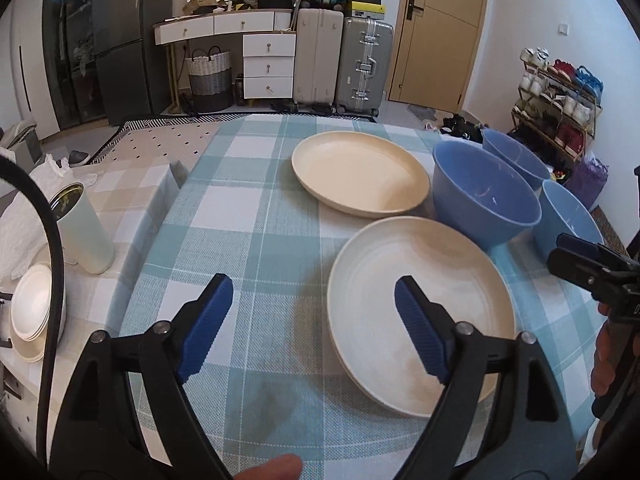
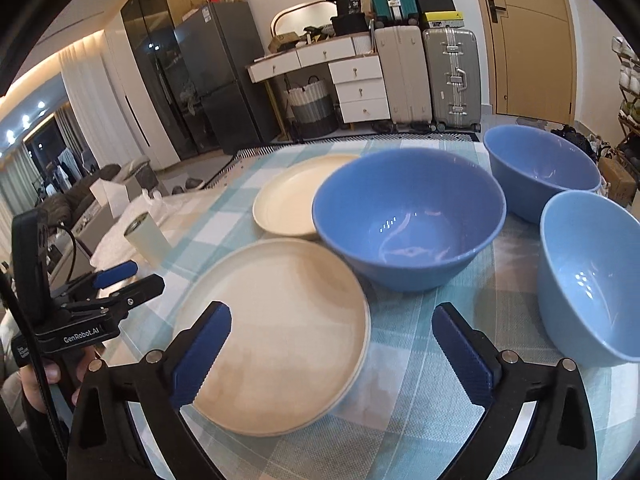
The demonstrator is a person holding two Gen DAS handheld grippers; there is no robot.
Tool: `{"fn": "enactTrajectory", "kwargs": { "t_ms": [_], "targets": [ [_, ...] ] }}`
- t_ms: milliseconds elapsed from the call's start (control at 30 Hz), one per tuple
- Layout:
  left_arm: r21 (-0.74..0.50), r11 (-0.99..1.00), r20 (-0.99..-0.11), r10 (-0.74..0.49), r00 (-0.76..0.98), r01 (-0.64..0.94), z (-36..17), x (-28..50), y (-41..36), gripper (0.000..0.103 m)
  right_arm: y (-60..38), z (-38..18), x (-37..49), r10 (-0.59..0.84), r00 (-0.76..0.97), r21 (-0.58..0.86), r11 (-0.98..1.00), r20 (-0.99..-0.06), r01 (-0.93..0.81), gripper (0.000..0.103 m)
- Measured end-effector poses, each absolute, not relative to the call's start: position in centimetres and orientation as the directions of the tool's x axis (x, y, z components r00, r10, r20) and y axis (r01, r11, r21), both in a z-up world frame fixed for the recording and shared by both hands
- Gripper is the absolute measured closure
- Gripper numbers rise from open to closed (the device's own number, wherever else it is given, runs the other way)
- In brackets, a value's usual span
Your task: Organize plates and bowls
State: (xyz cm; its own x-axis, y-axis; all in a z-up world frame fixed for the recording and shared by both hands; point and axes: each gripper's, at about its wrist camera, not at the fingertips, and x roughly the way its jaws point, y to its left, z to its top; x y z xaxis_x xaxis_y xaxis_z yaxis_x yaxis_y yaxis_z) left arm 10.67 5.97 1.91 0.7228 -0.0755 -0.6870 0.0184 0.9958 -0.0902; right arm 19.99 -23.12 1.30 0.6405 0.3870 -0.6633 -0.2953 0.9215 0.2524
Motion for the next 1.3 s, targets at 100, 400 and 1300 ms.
{"fn": "enactTrajectory", "kwargs": {
  "t_ms": [100, 400, 1300],
  "targets": [
    [-0.078, 0.997, -0.684, -0.051, 0.728, -0.003, 2.3, 11.1, 6.5, 0.003, -23.1, 2.4, 20.4, 0.393, 0.659, 0.261, 0.92, -0.641, -0.294, 0.001],
    [-0.089, 0.995, -0.692, -0.026, 0.722, -0.049, 2.5, 13.9, 7.5, 0.002, -21.7, 3.6, 21.5, 0.409, 0.672, 0.267, 0.913, -0.618, -0.309, 0.0],
    [-0.107, 0.991, -0.723, -0.021, 0.691, -0.082, 2.0, 23.2, 6.8, 0.002, -20.9, 8.6, 33.0, 0.447, 0.639, 0.263, 0.892, -0.626, -0.367, 0.001]
  ]
}}
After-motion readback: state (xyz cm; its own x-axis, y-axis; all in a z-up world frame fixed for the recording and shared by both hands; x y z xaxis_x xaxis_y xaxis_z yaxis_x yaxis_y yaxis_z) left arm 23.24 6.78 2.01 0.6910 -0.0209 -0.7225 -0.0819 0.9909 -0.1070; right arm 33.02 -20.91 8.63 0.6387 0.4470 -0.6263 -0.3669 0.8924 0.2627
